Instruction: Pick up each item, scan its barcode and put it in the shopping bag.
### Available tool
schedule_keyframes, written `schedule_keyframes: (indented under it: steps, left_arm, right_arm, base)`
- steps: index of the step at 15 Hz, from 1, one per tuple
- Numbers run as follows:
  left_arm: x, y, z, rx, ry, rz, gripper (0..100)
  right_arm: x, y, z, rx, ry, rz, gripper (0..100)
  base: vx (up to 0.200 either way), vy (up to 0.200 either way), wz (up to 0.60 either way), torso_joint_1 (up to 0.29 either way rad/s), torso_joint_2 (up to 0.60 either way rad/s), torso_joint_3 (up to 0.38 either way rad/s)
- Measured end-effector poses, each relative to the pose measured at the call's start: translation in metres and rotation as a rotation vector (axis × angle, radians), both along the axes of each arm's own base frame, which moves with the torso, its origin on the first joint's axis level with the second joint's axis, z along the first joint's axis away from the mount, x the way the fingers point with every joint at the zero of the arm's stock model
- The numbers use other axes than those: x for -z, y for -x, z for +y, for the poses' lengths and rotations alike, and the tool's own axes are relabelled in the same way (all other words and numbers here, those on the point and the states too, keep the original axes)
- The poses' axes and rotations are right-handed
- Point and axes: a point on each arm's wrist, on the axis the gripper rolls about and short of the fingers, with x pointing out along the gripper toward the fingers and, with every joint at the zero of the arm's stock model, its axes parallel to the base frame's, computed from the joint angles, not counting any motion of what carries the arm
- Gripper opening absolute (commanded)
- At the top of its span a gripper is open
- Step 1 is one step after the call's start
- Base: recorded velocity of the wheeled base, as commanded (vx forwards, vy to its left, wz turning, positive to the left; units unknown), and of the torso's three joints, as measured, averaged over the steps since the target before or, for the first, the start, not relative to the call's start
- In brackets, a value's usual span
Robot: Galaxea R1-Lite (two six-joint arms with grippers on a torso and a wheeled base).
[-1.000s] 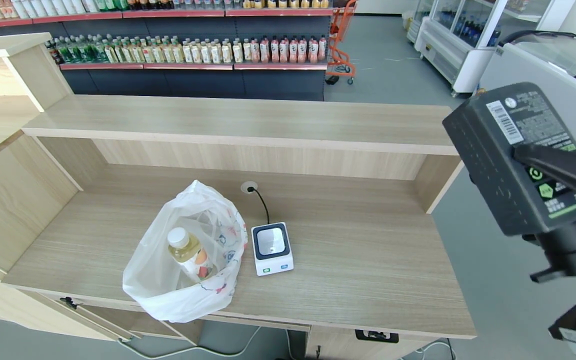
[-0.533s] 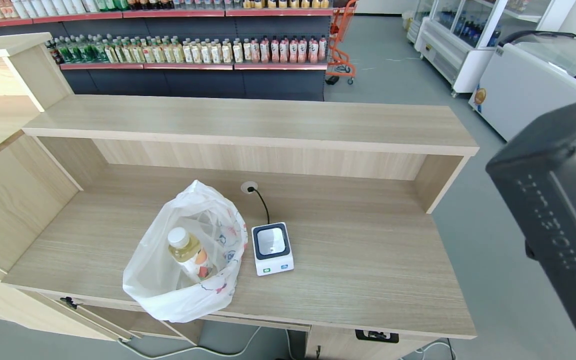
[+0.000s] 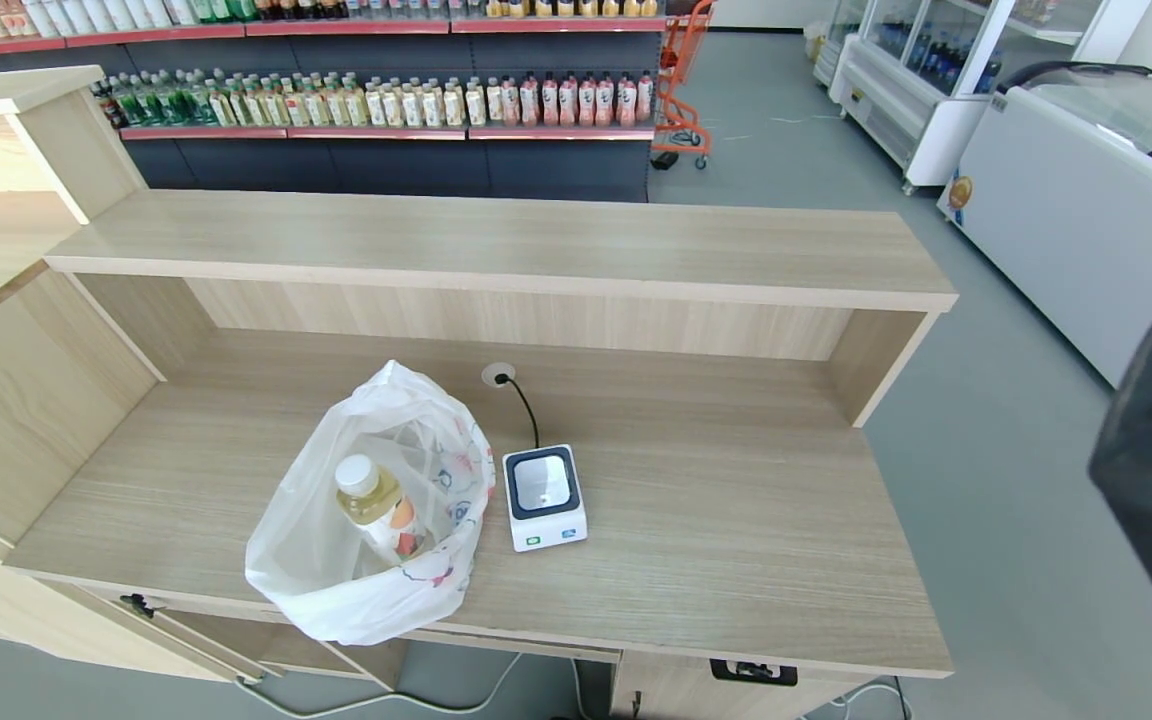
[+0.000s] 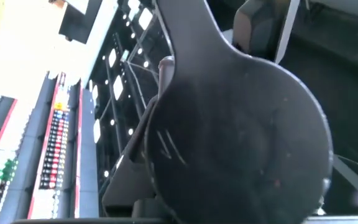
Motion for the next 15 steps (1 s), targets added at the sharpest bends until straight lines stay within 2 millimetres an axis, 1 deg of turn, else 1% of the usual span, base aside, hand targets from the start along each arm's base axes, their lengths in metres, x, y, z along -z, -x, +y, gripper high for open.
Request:
schedule_keyframes:
  steps: [3,8,11,15]
  left_arm:
    - [0.0,0.0,0.0,0.0,0.0,0.0,100]
    - [0.0,0.0,0.0,0.0,0.0,0.0,100]
    - [0.0,0.0,0.0,0.0,0.0,0.0,100]
    - [0.0,0.0,0.0,0.0,0.0,0.0,100]
  right_arm:
    - [0.002,0.0,0.003,-0.02,0.01,0.011,0]
    - [0.011,0.001,0.011,-0.09,0.072,0.076,0]
    - [0.015,-0.001,0.015,-0.104,0.093,0.09,0]
    - [0.028,-0.004,0.018,-0.094,0.16,0.141,0]
  base:
    - [0.0,0.0,0.0,0.0,0.0,0.0]
    - [0.0,0.0,0.0,0.0,0.0,0.0]
    - [0.0,0.0,0.0,0.0,0.0,0.0]
    - [0.0,0.0,0.0,0.0,0.0,0.0]
